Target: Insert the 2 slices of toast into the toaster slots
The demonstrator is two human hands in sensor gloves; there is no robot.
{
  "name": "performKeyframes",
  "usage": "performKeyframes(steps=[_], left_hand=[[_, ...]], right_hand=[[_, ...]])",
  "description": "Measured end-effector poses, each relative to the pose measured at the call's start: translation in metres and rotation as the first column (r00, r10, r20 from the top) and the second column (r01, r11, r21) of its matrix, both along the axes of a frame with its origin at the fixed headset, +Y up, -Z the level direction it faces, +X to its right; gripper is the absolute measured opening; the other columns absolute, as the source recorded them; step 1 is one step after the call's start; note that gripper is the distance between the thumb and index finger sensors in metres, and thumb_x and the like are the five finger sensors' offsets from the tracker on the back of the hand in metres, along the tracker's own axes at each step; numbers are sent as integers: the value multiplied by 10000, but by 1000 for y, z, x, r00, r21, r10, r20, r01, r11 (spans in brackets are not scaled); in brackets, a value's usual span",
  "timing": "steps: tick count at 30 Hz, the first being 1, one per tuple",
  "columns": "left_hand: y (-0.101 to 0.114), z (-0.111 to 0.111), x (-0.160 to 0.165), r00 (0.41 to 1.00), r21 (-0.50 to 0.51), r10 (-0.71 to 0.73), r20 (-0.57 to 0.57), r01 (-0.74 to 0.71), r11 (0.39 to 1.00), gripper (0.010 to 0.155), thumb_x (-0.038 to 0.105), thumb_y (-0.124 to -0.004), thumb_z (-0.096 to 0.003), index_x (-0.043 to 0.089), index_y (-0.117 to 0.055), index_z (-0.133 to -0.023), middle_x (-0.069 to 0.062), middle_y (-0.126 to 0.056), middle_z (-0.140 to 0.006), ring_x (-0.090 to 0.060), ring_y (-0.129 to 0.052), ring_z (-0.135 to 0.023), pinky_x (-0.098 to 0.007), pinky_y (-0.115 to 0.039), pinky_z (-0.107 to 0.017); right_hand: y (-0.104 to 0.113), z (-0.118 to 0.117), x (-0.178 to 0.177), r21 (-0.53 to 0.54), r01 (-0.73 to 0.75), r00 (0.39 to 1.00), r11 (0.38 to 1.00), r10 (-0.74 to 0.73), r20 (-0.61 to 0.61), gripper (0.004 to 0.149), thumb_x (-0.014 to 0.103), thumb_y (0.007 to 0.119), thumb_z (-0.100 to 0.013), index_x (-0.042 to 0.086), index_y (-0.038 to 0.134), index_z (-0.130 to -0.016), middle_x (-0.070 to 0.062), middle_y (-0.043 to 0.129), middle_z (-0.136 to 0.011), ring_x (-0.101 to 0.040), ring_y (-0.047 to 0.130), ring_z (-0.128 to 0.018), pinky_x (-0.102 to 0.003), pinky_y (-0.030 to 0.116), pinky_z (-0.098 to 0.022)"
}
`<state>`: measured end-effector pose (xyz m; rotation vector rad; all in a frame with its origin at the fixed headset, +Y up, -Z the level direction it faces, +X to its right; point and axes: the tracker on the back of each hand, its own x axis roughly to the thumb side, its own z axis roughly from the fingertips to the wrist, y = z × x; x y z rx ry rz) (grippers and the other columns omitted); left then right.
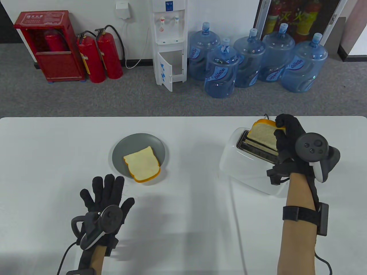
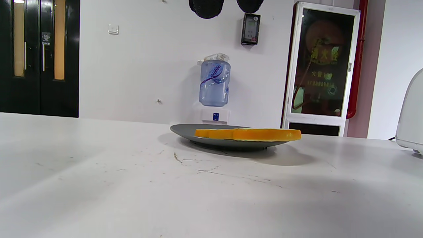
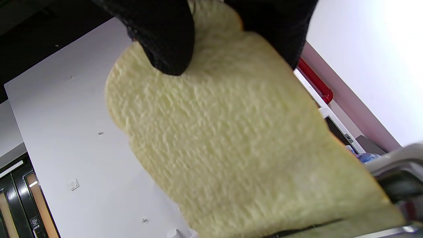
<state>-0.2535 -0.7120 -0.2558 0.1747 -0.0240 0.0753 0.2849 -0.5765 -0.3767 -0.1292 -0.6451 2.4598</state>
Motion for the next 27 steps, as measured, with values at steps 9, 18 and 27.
performKeyframes(steps=[9, 18, 27], left_hand=[[0, 0, -1, 1000, -2, 0, -6, 0, 1000, 739, 681, -478, -546, 362, -349, -1200, -34, -339, -1279, -389, -222, -1173, -647, -205, -753], [1, -1, -2, 1000, 3, 3, -10, -3, 1000, 742, 682, -477, -545, 358, -348, -1200, -35, -330, -1279, -389, -221, -1171, -643, -207, -755], [1, -1, -2, 1000, -8, -4, -11, 4, 1000, 740, 683, -477, -545, 362, -347, -1200, -36, -331, -1279, -390, -222, -1172, -643, -207, -754]], right_hand=[[-9, -4, 4, -24, -19, 1000, 1000, 19, 8, 477, 230, 792, -614, 386, 624, -1033, 63, 740, -1098, -253, 877, -1003, -543, 775, -763], [-15, -8, 2, -43, -30, 1000, 999, 30, 6, 476, 229, 794, -616, 380, 624, -1034, 55, 745, -1098, -262, 884, -999, -545, 780, -757], [-16, -9, 1, -61, -35, 999, 998, 35, 10, 473, 229, 797, -615, 374, 628, -1033, 52, 744, -1101, -278, 882, -1005, -552, 777, -758]])
